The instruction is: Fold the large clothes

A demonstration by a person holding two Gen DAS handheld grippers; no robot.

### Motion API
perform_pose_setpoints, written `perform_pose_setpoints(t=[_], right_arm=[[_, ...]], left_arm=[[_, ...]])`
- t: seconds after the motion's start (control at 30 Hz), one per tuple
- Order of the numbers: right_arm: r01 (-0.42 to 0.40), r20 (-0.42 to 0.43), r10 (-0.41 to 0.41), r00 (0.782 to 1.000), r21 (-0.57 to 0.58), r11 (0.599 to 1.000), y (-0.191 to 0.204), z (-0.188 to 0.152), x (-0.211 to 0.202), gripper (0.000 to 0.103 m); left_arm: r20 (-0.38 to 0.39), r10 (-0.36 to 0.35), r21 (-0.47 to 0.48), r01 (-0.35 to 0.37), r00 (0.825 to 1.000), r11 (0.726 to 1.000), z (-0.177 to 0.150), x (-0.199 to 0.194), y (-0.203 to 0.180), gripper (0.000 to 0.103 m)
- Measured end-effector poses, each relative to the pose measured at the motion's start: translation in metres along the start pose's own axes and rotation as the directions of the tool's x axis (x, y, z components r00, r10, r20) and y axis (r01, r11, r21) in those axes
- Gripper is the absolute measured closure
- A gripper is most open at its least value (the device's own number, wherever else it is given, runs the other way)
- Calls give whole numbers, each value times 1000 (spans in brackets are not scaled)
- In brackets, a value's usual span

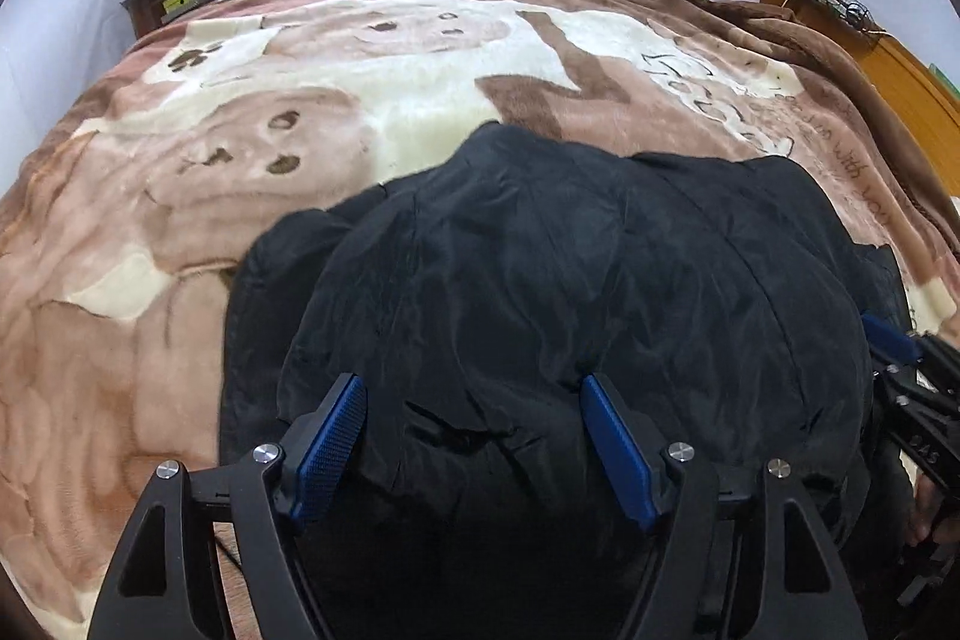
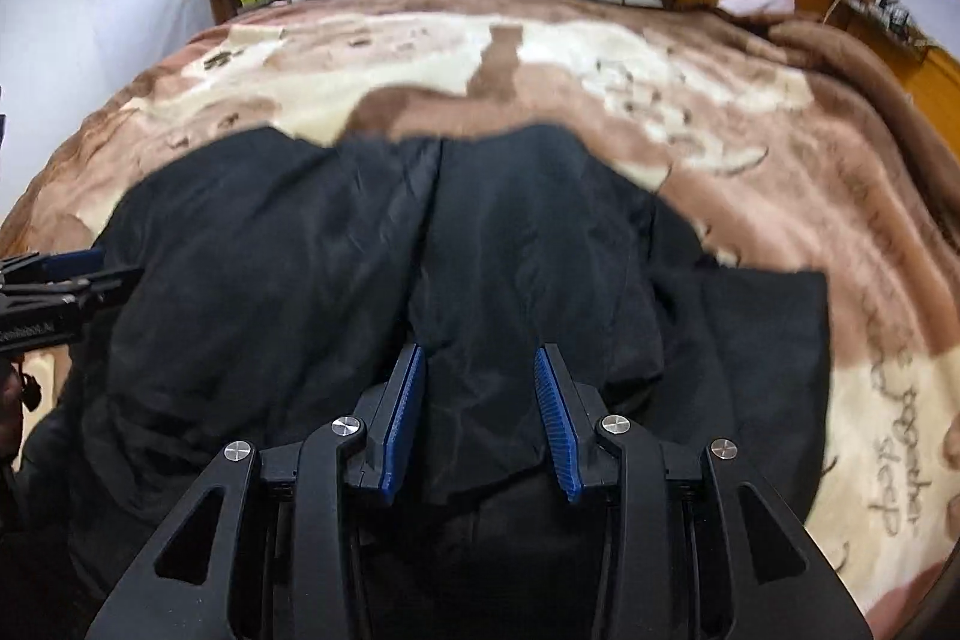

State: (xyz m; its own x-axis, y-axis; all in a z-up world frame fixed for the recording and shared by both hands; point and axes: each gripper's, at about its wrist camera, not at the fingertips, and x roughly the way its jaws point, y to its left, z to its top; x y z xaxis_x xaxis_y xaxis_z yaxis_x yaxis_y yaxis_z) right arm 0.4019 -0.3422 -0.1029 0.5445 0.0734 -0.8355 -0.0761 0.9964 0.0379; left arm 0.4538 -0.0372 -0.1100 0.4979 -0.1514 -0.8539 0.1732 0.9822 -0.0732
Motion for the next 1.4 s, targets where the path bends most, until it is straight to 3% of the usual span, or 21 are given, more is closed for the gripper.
perform_pose_setpoints(t=[0.2, 0.43, 0.6, 0.73, 0.8, 0.87, 0.97, 1.1, 1.4], right_arm=[[32, -11, -32, 999, -23, 999, 4, -10, 11, 64], [12, -55, -10, 998, 27, 1000, -2, 2, -1, 64], [-46, 118, 38, 992, 61, 997, 7, 8, -58, 64], [-145, 173, 150, 973, -41, 989, 41, 2, -76, 64], [-185, 133, 192, 972, -64, 981, 53, -2, -64, 64], [-184, 68, 188, 980, -64, 981, 61, -5, -45, 64], [-174, -53, 172, 984, -41, 984, 61, -15, -9, 64], [-199, -66, 198, 978, -6, 980, 51, -20, 10, 64], [-136, -87, 131, 988, -50, 989, 61, -20, 22, 64]], left_arm=[[-36, 8, 36, -7, 999, 999, -8, 17, -4, 27], [-52, 2, -8, -2, 999, 1000, -6, 16, -2, 27], [-23, -76, -47, 75, 997, 996, -3, -19, 4, 28], [-7, -64, -3, 64, 998, 998, -10, -34, -6, 28], [-16, -62, 14, 62, 998, 998, -13, -30, -8, 28], [-59, -21, 10, 22, 998, 1000, -17, -17, -7, 28], [-73, -34, -27, 32, 997, 999, -23, -6, -1, 27], [-71, -56, -23, 55, 996, 998, -29, 6, 3, 22], [-62, -23, 7, 23, 998, 1000, -37, 16, -1, 17]])
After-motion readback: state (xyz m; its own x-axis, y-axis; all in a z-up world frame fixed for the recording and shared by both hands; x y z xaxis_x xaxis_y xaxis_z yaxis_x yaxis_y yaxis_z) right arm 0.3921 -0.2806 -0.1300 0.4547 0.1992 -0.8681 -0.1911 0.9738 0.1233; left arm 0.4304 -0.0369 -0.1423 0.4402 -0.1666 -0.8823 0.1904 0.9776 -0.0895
